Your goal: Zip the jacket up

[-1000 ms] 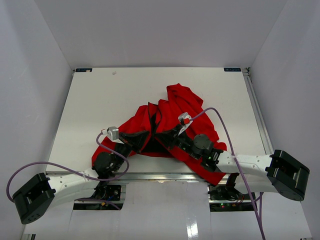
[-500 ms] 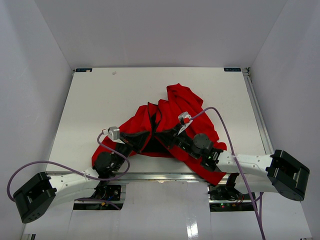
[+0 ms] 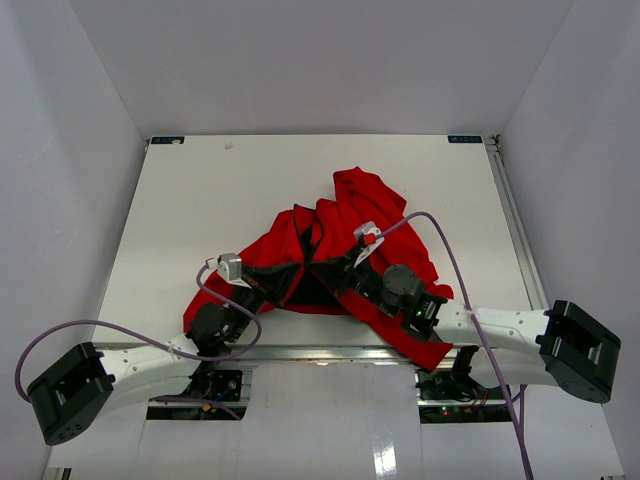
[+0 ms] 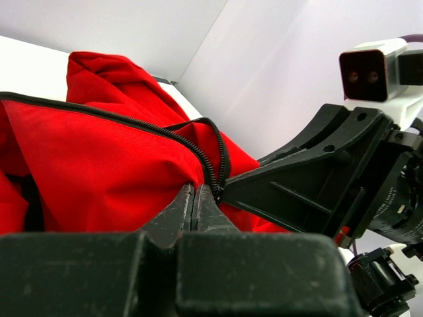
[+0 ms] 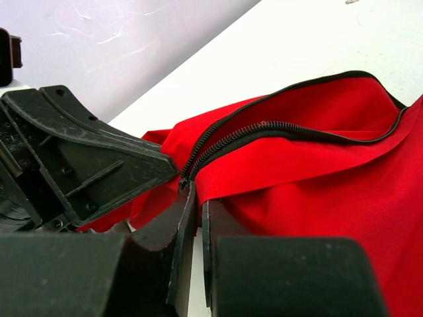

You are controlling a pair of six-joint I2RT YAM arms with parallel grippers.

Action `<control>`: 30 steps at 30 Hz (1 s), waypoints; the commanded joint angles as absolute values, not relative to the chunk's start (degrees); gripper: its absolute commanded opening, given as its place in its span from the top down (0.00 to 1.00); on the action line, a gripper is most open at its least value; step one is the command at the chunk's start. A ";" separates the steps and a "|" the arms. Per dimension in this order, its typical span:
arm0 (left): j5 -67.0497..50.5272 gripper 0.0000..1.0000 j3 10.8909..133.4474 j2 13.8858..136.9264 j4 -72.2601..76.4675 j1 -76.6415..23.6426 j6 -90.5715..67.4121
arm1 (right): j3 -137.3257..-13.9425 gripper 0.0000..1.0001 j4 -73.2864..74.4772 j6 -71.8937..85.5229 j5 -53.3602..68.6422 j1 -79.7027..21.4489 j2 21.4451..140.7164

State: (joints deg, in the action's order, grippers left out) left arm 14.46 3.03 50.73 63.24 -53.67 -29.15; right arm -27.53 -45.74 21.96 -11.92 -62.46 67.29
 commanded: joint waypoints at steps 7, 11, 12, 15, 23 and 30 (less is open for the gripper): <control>9.39 1.00 -0.64 48.72 62.31 -53.61 -28.42 | -32.08 0.92 -46.85 18.84 -16.64 -62.49 65.57; 8.35 1.00 -0.26 49.87 62.10 -53.61 -27.95 | -32.34 0.92 -46.57 18.61 -16.70 -62.49 65.28; 8.36 1.00 -0.27 50.10 61.88 -53.61 -27.95 | -32.34 0.92 -46.48 18.45 -16.71 -62.49 65.10; 8.53 1.00 -0.50 50.01 62.28 -53.61 -27.72 | -32.40 0.92 -45.97 18.10 -17.17 -62.23 64.31; 8.41 1.00 -0.89 49.32 62.34 -53.61 -27.42 | -34.06 0.92 -44.46 18.05 -17.83 -61.44 64.28; 7.57 1.00 -0.96 50.62 63.10 -53.61 -27.16 | -36.71 0.92 -42.75 18.89 -18.51 -60.84 65.29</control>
State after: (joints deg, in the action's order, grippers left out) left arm 11.86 3.03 50.14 63.32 -53.30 -27.62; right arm -31.35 -37.99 19.49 -13.13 -62.65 65.84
